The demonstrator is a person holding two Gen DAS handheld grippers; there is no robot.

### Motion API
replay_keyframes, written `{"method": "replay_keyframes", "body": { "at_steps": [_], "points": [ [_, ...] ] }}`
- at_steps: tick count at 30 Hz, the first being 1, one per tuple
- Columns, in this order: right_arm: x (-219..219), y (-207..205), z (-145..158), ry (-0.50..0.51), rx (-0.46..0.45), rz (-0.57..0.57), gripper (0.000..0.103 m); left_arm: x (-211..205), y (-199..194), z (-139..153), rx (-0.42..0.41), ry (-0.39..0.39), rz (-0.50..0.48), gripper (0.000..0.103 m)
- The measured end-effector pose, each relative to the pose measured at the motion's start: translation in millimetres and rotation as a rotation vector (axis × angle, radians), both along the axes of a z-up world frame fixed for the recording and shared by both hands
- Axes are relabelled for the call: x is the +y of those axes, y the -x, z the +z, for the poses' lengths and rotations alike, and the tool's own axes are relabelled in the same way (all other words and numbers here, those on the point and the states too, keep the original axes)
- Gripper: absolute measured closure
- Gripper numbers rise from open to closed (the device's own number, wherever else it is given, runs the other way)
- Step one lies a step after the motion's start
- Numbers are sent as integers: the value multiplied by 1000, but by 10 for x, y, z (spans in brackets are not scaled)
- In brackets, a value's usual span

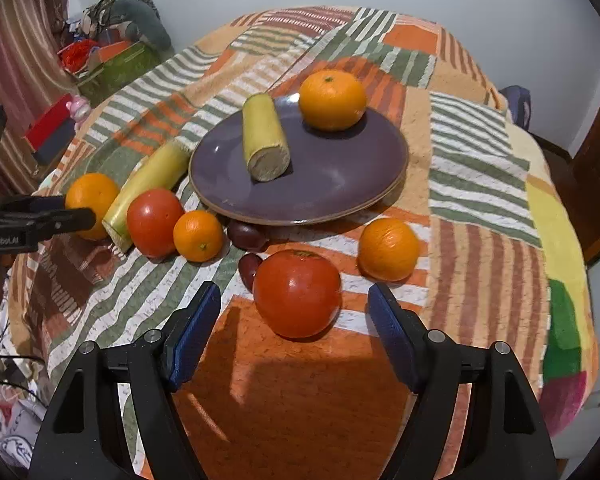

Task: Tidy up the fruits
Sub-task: 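Grasp the red tomato with the right tool while the left tool grasps another large orange, then lift and carry the tomato and the orange over the purple plate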

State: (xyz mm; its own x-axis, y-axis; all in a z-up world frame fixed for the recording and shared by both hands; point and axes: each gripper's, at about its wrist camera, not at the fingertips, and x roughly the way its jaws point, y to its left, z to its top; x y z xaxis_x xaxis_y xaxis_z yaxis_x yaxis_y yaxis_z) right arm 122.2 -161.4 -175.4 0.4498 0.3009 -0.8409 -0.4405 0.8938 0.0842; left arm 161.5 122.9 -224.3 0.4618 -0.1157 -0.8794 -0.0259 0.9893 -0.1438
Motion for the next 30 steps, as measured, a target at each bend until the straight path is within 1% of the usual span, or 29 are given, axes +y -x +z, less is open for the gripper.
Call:
{"method": "replay_keyframes", "body": {
  "at_steps": [2, 4, 5, 6, 7, 8, 9, 11, 12, 15, 18, 21, 25, 30],
  "points": [
    [6, -11, -28, 0, 6, 3, 33, -8, -33, -25, -3, -1, 6, 27],
    [9, -13, -46, 1, 11, 9, 41, -1, -64, -29, -13, 0, 13, 29],
    [12, -14, -59, 1, 15, 13, 43, 8, -75, -32, -14, 7, 15, 31],
    [11, -17, -67, 0, 18, 15, 46, 19, -87, -36, -13, 13, 20, 38],
    [17, -23, -73, -2, 22, 18, 50, 25, -98, -43, -9, 22, 18, 42],
    [18, -26, -82, -2, 24, 20, 50, 33, -106, -40, -9, 38, 14, 44],
    [21, -27, -85, 0, 22, 19, 51, 32, -116, -42, -8, 49, 12, 45],
    [17, -31, -86, 0, 19, 18, 55, 24, -113, -38, -11, 44, 13, 46],
    [10, -35, -82, 0, 16, 17, 59, 21, -112, -37, -13, 43, 15, 46],
    [-22, -48, -75, -17, 23, 14, 59, 18, -100, -27, -10, 45, 20, 46],
    [-24, -37, -63, -20, 21, 17, 60, -4, -69, 21, -12, 25, 8, 47],
    [-20, -26, -39, -25, 16, 25, 60, -7, -44, 98, -29, 7, 9, 47],
    [-29, -24, 15, -28, -3, 25, 60, 39, -40, 216, -52, 13, 22, 47],
    [-77, -55, 120, -39, -32, 12, 60, 1, -78, 390, -92, 9, 12, 47]
  ]
}}
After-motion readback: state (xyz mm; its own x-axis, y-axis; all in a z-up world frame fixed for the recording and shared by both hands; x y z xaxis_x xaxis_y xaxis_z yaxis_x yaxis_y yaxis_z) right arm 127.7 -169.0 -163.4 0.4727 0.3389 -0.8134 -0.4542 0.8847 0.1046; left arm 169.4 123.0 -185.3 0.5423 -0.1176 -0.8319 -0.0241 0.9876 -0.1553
